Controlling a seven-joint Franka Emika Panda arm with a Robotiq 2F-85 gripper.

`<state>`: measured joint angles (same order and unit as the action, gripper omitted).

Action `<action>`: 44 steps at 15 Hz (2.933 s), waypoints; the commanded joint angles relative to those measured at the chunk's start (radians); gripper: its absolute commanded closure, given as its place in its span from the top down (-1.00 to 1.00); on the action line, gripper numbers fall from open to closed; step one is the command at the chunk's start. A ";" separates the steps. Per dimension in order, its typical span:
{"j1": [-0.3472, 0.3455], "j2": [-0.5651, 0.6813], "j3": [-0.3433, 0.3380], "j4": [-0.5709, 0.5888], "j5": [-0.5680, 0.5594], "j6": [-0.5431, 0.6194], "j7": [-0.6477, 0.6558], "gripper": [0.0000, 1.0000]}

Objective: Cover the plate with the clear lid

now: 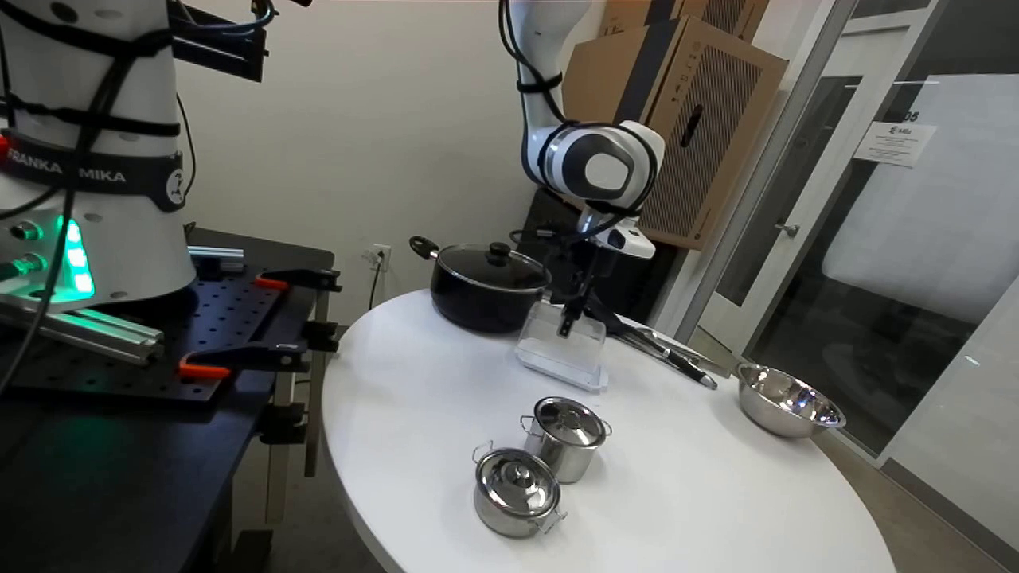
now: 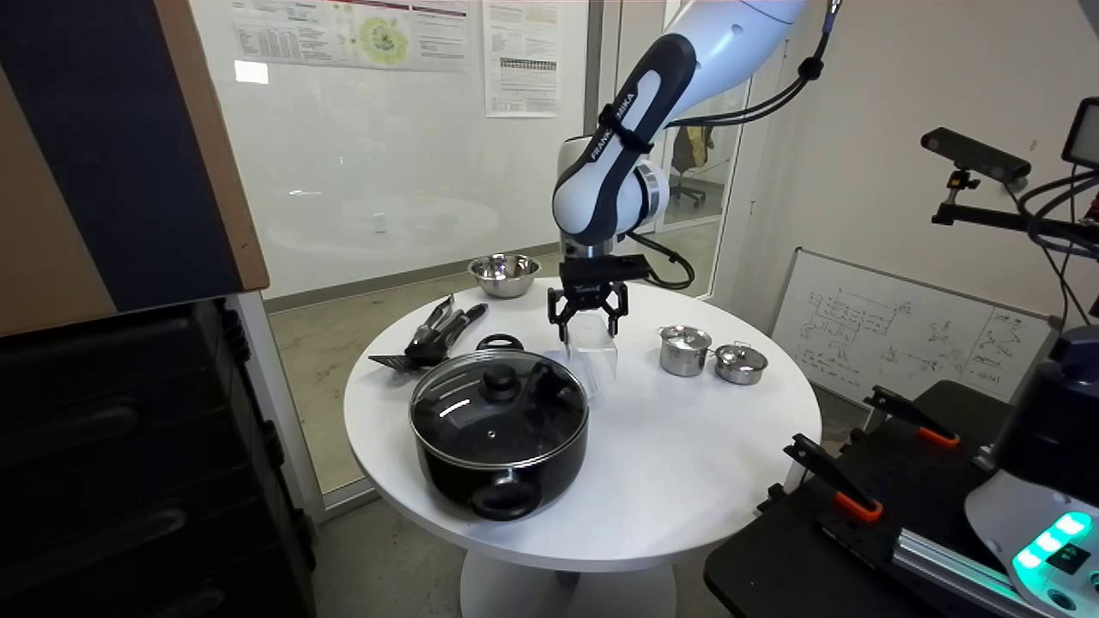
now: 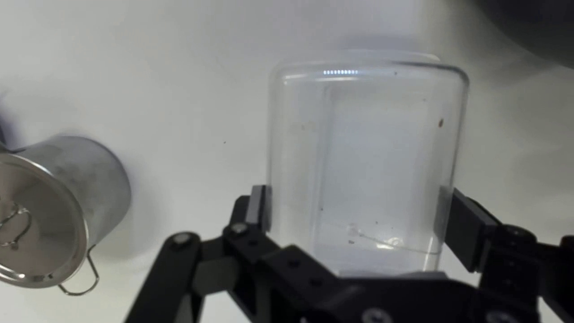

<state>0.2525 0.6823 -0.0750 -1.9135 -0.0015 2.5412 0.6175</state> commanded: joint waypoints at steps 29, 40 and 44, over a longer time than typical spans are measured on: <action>0.026 0.189 0.000 0.273 0.014 -0.130 0.072 1.00; -0.001 -0.002 0.056 0.116 0.036 -0.093 0.011 1.00; -0.029 -0.107 0.084 0.023 0.062 -0.073 -0.032 1.00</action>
<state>0.2573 0.6792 -0.0230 -1.7812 0.0153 2.4491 0.6478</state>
